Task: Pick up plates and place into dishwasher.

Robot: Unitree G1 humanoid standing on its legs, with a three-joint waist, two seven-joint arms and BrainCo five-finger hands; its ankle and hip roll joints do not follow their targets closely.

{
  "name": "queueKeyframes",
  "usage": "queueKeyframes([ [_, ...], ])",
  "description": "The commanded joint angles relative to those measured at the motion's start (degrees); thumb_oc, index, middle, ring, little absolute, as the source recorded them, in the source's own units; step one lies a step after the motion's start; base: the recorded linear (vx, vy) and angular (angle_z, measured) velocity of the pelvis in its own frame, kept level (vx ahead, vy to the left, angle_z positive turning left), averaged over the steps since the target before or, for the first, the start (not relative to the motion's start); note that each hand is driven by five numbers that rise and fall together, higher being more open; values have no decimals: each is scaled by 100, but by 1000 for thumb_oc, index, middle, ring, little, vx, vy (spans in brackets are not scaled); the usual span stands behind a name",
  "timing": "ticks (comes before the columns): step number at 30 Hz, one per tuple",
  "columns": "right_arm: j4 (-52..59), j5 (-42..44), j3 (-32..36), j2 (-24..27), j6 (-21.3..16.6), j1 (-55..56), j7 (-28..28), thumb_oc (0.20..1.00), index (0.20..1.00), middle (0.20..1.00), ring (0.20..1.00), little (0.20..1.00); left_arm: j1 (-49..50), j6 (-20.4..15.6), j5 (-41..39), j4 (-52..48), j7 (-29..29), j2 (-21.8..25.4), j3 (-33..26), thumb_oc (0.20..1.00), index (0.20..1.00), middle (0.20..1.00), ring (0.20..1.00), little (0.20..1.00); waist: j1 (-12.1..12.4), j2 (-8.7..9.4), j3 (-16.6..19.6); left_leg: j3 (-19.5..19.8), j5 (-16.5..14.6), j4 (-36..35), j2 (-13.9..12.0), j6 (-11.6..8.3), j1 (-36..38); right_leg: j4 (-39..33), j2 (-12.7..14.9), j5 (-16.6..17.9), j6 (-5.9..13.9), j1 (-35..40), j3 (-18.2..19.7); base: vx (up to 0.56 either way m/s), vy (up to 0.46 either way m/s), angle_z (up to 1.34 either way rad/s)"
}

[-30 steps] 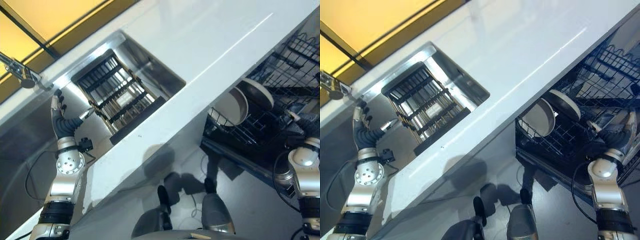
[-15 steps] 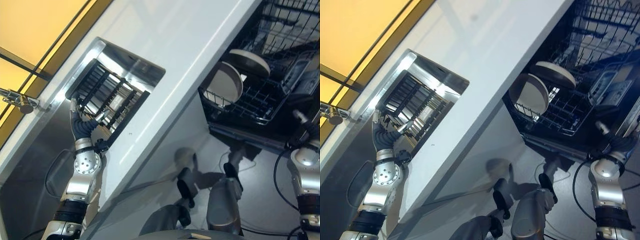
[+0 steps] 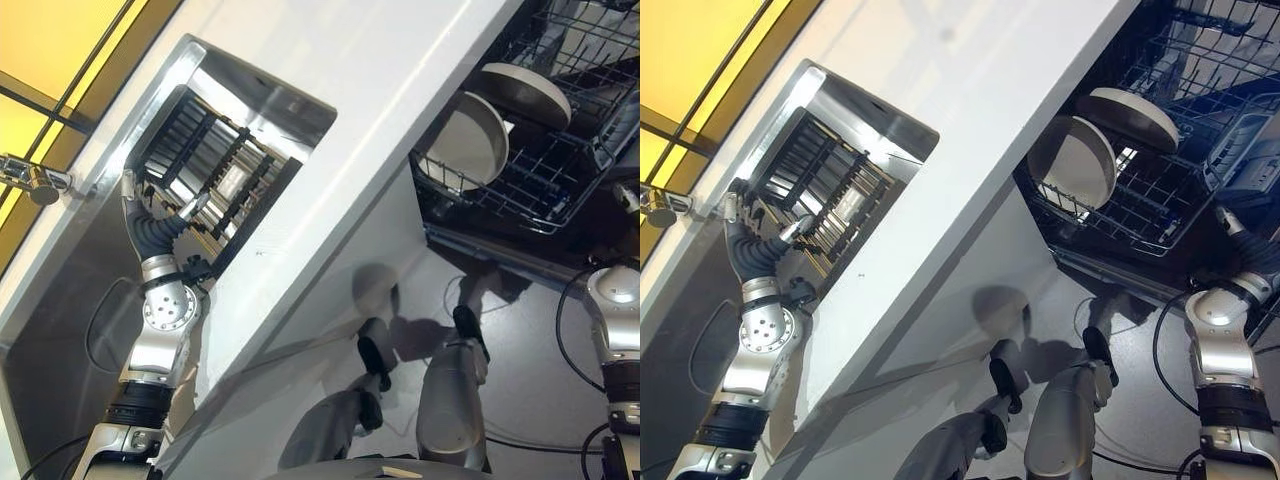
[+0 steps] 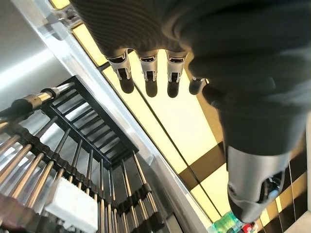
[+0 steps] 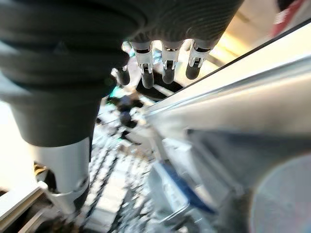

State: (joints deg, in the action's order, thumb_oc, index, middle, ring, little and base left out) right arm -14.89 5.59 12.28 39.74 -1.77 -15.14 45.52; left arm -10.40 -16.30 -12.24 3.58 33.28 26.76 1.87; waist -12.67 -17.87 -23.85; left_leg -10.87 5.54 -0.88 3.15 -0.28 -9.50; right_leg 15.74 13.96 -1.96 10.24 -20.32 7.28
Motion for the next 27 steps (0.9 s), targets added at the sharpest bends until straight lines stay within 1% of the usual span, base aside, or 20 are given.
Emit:
queueKeyframes([
  [1, 484, -296, -171, 142, 42, -537, -65, 1000, 1000, 1000, 1000, 1000, 48, -153, 22, 184, 3, 233, -247, 1000, 1000, 1000, 1000, 1000, 197, 562, -91, 250, -845, 1290, -195, -352, -281, -609, 232, 602, -198, 215, 16, -14, -98, 12],
  [4, 458, -214, -270, 58, 66, -578, -108, 1000, 1000, 1000, 1000, 1000, 63, -196, 121, 187, -22, 220, -250, 1000, 1000, 1000, 1000, 1000, 243, 620, -83, 266, -848, 1328, -217, -347, -318, -604, 211, 608, -209, 204, -2, 1, -75, 6],
  [7, 301, -92, -363, -35, 124, -642, -91, 1000, 1000, 1000, 1000, 1000, -12, -191, 188, 241, 13, 236, -242, 1000, 1000, 1000, 1000, 1000, 277, 640, -112, 278, -842, 1390, -237, -353, -401, -558, 195, 616, -221, 138, -12, -16, -54, 6],
  [10, 90, 90, -406, -122, 148, -652, -110, 1000, 1000, 1000, 1000, 1000, -76, -148, 218, 251, 65, 241, -231, 1000, 1000, 1000, 1000, 1000, 284, 602, -172, 296, -827, 1433, -235, -348, -480, -505, 186, 618, -226, 59, -9, -20, -20, 13],
  [14, -21, 282, -425, -203, 88, -622, -100, 1000, 1000, 1000, 1000, 1000, -70, -97, 217, 160, 74, 253, -232, 1000, 1000, 1000, 1000, 1000, 295, 548, -261, 316, -803, 1438, -211, -335, -542, -507, 203, 649, -239, 8, 10, -14, -8, 3],
  [19, -156, 388, -445, -313, -44, -723, 209, 1000, 1000, 1000, 1000, 1000, -209, -49, 238, 136, 143, 245, -142, 1000, 1000, 1000, 1000, 1000, 267, 445, -378, 311, -743, 1381, -180, -339, -609, -514, 233, 686, -242, -79, 13, -46, 12, 0],
  [21, -192, 388, -434, -325, -91, -738, 221, 1000, 1000, 1000, 1000, 1000, -215, -72, 231, 151, 160, 216, -120, 1000, 1000, 1000, 1000, 1000, 252, 400, -397, 305, -726, 1363, -163, -345, -610, -512, 244, 685, -241, -90, 20, -7, 56, -2],
  [24, -168, 533, -421, -283, -124, -766, 69, 1000, 1000, 1000, 1000, 1000, -164, -104, 222, 99, 179, 167, -116, 1000, 1000, 1000, 1000, 1000, 240, 326, -410, 312, -708, 1346, -137, -352, -610, -514, 264, 679, -239, -112, 53, 15, 67, -2],
  [25, -160, 707, -409, -281, -198, -783, -12, 1000, 1000, 1000, 1000, 1000, -137, -115, 228, 83, 175, 145, -121, 1000, 1000, 1000, 1000, 1000, 245, 311, -409, 316, -711, 1362, -129, -357, -620, -513, 274, 677, -241, -117, 63, 17, 46, -1],
  [27, -173, 1263, -375, -310, -475, -848, -330, 1000, 1000, 1000, 1000, 1000, -137, -118, 234, 56, 181, 115, -117, 1000, 1000, 1000, 1000, 1000, 244, 283, -434, 335, -715, 1406, -107, -363, -668, -495, 283, 686, -249, -169, 94, 4, 17, -1],
])
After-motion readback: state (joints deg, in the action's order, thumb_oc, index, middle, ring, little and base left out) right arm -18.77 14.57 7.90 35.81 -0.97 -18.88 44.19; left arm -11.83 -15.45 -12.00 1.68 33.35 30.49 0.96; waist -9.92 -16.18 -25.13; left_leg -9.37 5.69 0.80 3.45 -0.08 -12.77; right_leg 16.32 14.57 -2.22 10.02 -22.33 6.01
